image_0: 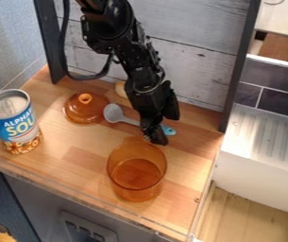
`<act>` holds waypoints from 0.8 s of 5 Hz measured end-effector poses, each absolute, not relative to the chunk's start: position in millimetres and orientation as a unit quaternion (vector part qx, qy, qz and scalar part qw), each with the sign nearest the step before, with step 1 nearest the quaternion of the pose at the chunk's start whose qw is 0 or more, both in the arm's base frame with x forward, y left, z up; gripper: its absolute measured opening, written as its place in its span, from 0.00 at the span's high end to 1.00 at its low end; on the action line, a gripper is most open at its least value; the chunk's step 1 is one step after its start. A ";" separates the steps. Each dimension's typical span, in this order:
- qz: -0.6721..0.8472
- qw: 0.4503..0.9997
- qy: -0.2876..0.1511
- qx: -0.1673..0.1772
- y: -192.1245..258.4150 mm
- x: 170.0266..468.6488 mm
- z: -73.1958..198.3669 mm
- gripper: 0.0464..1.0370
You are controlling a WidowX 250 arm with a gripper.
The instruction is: Put the brown plastic lid on top of the brown plastic bowl
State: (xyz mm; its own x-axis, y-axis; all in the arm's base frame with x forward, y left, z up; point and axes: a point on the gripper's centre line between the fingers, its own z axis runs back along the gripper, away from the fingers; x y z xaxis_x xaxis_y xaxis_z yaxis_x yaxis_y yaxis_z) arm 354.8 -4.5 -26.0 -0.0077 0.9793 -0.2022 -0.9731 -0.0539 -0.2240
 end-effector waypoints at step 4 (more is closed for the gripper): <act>0.759 0.632 -0.053 -0.148 42.1 331.7 0.1 0.04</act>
State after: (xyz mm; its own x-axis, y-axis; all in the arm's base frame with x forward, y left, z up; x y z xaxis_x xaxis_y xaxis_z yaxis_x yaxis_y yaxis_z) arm 331.7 42.1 0.1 -0.1585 0.9746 -0.1581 -0.9433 -0.1968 -0.2675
